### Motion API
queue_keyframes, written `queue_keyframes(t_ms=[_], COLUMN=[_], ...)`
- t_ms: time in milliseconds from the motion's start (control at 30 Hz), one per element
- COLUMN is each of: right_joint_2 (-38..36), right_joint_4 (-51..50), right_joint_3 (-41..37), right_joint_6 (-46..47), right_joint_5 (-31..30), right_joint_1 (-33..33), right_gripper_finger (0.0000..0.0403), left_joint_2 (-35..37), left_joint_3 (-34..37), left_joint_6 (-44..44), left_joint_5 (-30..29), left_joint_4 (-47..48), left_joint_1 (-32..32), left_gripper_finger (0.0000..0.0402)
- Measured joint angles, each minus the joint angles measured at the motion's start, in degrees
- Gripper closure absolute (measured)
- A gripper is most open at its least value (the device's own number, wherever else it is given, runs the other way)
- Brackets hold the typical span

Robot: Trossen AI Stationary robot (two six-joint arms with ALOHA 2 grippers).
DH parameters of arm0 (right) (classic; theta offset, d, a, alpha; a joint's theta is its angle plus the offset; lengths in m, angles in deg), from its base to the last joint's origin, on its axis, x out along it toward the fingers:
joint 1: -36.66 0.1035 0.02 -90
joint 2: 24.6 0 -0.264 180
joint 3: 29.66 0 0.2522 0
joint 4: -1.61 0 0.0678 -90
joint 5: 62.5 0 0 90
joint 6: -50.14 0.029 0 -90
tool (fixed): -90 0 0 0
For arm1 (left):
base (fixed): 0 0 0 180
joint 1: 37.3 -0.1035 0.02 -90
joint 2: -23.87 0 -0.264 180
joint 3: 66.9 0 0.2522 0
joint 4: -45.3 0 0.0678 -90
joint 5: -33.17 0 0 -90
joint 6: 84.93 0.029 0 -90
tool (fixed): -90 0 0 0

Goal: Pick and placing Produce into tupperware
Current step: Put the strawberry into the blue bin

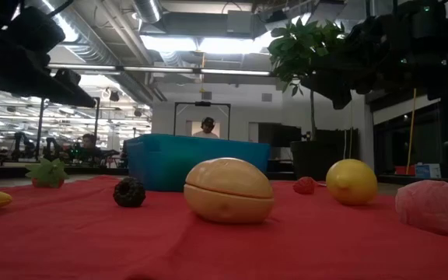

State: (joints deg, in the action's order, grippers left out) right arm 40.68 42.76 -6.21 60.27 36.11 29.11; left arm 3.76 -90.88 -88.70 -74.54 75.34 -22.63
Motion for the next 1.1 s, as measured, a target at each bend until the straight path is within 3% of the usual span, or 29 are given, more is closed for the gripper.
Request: queue_keyframes(t_ms=[300, 700, 833, 1100], right_joint_2=[0.0, 0.0, 0.0, 0.0], right_joint_4=[-0.3, -3.4, -4.3, -4.5], right_joint_3=[0.0, 0.0, 0.1, 0.1], right_joint_6=[-1.3, -1.4, -1.4, -1.4], right_joint_5=[0.5, 6.5, 7.4, 7.7], right_joint_1=[0.0, 0.0, 0.0, 0.0], right_gripper_finger=[0.0139, 0.0139, 0.0139, 0.0139], left_joint_2=[-18.1, -40.8, -47.1, -57.7], left_joint_3=[-8.4, -25.6, -30.9, -33.8], left_joint_6=[1.7, 1.3, 1.3, 1.4], left_joint_5=[0.6, 2.6, 5.5, 11.4], left_joint_4=[0.4, 18.6, 24.8, 25.3], left_joint_1=[0.4, 4.0, 4.4, 4.4], left_gripper_finger=[0.0147, 0.0147, 0.0147, 0.0148])
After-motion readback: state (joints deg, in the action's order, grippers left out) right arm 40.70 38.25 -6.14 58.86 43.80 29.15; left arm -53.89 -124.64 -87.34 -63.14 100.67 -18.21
